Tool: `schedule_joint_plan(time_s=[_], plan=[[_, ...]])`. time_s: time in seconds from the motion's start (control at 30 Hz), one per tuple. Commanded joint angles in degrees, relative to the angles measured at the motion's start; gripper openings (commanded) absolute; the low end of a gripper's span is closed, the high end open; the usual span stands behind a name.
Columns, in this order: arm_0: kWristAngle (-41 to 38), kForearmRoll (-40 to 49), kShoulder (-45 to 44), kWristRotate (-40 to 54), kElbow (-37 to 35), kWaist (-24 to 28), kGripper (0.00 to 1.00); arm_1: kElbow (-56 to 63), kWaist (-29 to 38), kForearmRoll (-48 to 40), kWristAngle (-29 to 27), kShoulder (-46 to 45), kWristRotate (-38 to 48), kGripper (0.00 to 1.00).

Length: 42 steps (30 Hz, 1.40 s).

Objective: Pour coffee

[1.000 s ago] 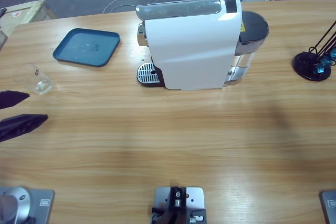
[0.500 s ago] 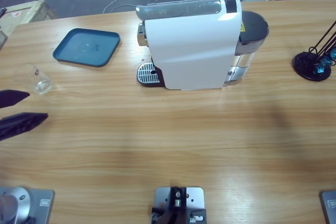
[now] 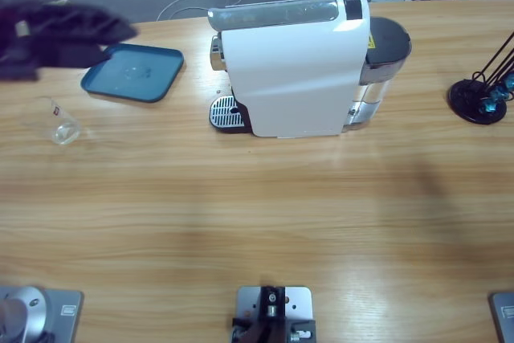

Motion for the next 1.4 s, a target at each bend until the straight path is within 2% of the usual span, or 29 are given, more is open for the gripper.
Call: schedule_joint_plan(time_s=[0.03,0.17,0.23,0.37,0.43,0.57,0.6,1.03,1.33,1.4], plan=[[-4.32,-8.29,14.86,-19.32,-3.46,5.85,0.973,0.66,0.57,0.58,-0.1,1.79,0.39,1.0],[-9.05,-10.26,21.43,-21.8,-8.05,5.89,0.957,0.66,0.57,0.58,-0.1,1.89,0.39,1.0],[-12.79,-10.56,23.79,-21.78,-9.41,5.48,0.85,0.66,0.57,0.58,-0.1,1.88,0.39,1.0],[-15.36,-12.4,25.88,-21.68,-9.55,5.36,0.84,0.66,0.57,0.58,-0.1,1.82,0.39,1.0],[-15.34,-12.56,26.9,-21.54,-10.07,5.36,0.628,0.66,0.57,0.58,-0.1,1.89,0.39,1.0],[-15.25,-12.96,27.53,-21.13,-10.14,5.36,0.064,0.66,0.57,0.58,-0.1,1.98,0.39,1.0],[-15.13,-14.28,27.2,-20.73,-9.78,5.29,0.0,0.66,0.57,0.58,-0.1,1.98,0.39,1.0],[-15.94,-16.87,25.42,-20.55,-9.2,2.78,0.0,0.48,0.57,0.58,-0.09,2.56,0.39,1.0],[-15.04,-16.39,20.69,-23.66,-16.89,-0.25,0.0,1.01,0.57,-0.02,-1.51,1.98,0.41,1.0],[-13.65,-16.25,18.95,-23.7,-18.25,-1.07,0.0,1.13,0.57,0.02,-3.23,1.59,0.97,1.0]])
